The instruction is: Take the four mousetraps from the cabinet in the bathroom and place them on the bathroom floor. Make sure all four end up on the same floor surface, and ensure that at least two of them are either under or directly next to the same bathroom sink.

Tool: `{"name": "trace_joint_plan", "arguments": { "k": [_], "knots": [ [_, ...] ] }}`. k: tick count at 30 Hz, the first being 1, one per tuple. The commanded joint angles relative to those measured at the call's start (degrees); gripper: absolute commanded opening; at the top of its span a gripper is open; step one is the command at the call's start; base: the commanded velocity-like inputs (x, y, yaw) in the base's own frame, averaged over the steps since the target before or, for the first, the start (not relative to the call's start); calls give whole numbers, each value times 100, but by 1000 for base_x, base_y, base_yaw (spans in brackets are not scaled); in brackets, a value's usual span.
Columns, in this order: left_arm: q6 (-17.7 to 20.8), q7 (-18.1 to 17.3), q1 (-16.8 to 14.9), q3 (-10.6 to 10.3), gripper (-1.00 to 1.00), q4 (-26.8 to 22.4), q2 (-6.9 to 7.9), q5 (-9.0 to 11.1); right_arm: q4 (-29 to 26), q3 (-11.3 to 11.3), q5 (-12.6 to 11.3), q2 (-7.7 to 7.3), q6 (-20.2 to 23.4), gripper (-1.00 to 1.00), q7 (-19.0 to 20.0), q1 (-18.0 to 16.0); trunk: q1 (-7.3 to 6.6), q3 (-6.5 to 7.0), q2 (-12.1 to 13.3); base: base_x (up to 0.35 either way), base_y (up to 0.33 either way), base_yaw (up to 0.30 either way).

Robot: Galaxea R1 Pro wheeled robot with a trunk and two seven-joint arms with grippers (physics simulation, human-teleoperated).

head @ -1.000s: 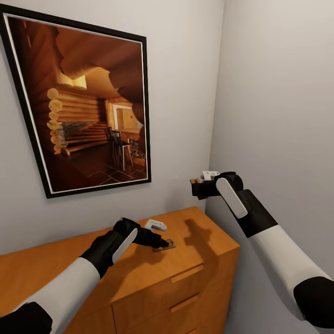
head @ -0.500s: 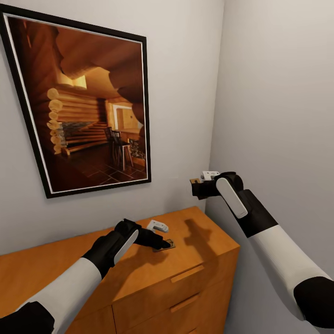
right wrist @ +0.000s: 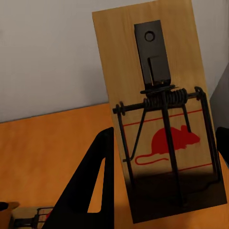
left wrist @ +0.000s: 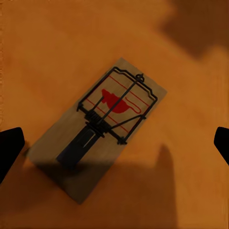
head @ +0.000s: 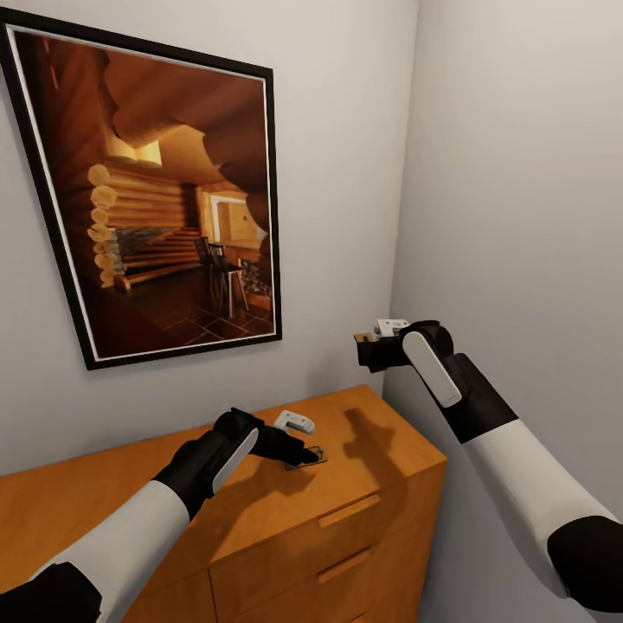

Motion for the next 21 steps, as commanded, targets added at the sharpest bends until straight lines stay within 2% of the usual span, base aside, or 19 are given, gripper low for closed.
{"name": "trace_joint_plan", "arguments": {
  "k": [1,7,21],
  "knots": [
    [22,-18,-6,-2,100,-8,0,-28,-4,14,-69,-6,6,-100,-48,-7,0,-8,-5,0,0,0],
    [37,-17,-6,3,100,-78,5,-151,-1,14,-69,-6,6,-100,-48,-7,0,-8,-5,0,0,0],
    [56,58,-8,41,100,-123,59,-207,42,7,-62,-14,6,-100,-51,-6,0,-8,-5,-71,0,0]
  ]
}}
